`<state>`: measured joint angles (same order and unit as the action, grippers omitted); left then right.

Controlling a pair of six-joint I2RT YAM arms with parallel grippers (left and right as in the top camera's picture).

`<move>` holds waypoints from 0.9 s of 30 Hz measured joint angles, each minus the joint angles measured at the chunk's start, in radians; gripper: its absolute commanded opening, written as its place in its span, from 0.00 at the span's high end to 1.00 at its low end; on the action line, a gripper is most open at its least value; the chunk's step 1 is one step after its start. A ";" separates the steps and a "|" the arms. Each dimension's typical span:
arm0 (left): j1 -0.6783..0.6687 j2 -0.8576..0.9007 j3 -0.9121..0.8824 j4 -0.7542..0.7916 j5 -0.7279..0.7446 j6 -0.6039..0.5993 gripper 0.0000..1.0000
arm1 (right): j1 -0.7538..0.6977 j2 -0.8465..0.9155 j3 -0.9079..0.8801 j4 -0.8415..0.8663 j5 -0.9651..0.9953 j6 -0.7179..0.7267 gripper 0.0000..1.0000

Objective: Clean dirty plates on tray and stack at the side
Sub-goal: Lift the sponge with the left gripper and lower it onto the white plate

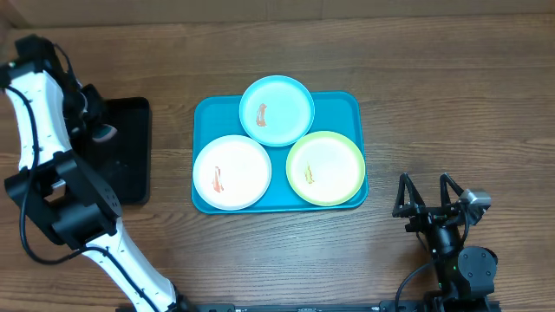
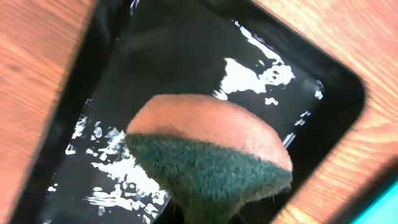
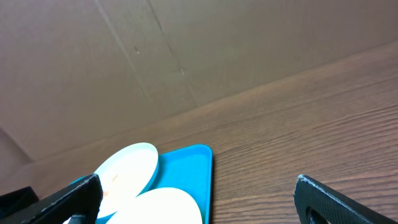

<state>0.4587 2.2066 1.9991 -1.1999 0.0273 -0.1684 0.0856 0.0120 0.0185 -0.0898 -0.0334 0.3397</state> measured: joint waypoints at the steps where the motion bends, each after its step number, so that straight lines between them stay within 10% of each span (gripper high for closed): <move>1: 0.000 0.000 -0.040 0.036 0.003 -0.006 0.96 | 0.000 0.000 0.000 0.001 0.000 0.000 0.00; 8: 0.002 0.010 -0.183 0.070 0.061 -0.019 0.96 | 0.000 0.000 0.000 0.000 0.000 0.000 0.00; 16: 0.008 0.007 0.274 -0.358 0.086 -0.040 0.96 | 0.000 -0.001 0.000 0.000 0.000 0.000 0.00; 27: -0.145 -0.013 0.285 -0.486 0.104 -0.117 0.96 | 0.000 -0.001 0.000 0.000 0.012 0.000 0.00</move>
<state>0.3141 2.1937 2.2845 -1.6863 0.1314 -0.2852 0.0856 0.0113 0.0185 -0.0895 -0.0212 0.3397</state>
